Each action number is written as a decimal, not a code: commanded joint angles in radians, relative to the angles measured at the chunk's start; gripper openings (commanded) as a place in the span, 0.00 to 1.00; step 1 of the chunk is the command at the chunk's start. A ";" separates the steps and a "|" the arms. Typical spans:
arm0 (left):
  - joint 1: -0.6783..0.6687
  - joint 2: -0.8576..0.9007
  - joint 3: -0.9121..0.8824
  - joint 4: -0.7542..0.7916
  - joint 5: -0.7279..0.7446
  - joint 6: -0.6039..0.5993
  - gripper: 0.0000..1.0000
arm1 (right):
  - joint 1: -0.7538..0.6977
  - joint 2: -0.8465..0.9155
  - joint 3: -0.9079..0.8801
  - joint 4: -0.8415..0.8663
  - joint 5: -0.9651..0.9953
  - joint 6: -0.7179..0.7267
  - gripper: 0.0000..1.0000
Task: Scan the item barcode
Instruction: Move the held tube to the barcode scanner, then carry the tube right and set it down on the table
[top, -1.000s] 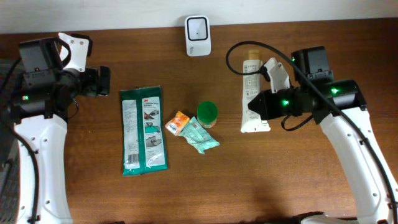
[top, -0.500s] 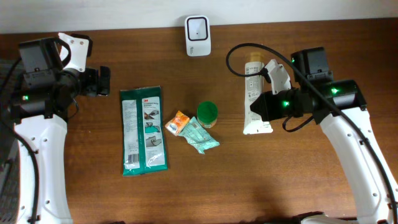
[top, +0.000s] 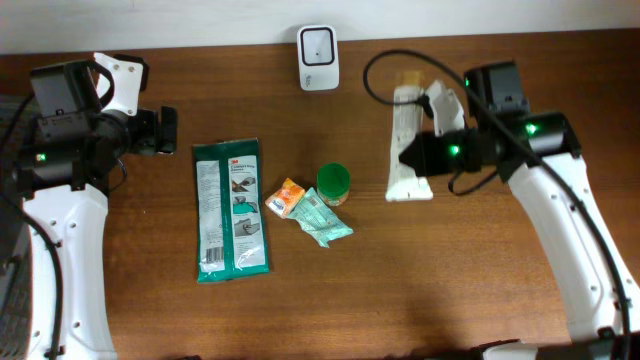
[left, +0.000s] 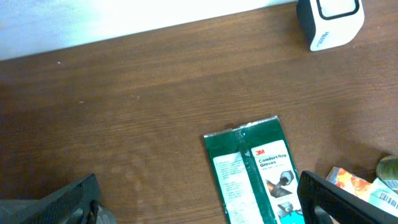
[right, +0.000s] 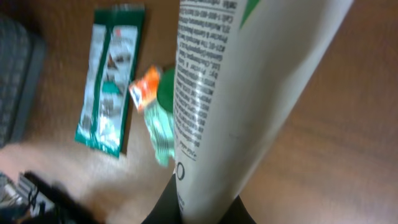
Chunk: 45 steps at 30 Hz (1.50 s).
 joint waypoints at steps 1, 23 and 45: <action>0.003 -0.009 0.015 0.002 0.014 0.012 0.99 | 0.041 0.105 0.193 0.016 0.108 -0.031 0.04; 0.003 -0.009 0.015 0.002 0.014 0.012 0.99 | 0.288 0.876 0.330 1.360 1.061 -1.009 0.04; 0.003 -0.009 0.015 0.002 0.014 0.012 0.99 | 0.120 0.198 0.330 0.233 0.523 0.039 0.04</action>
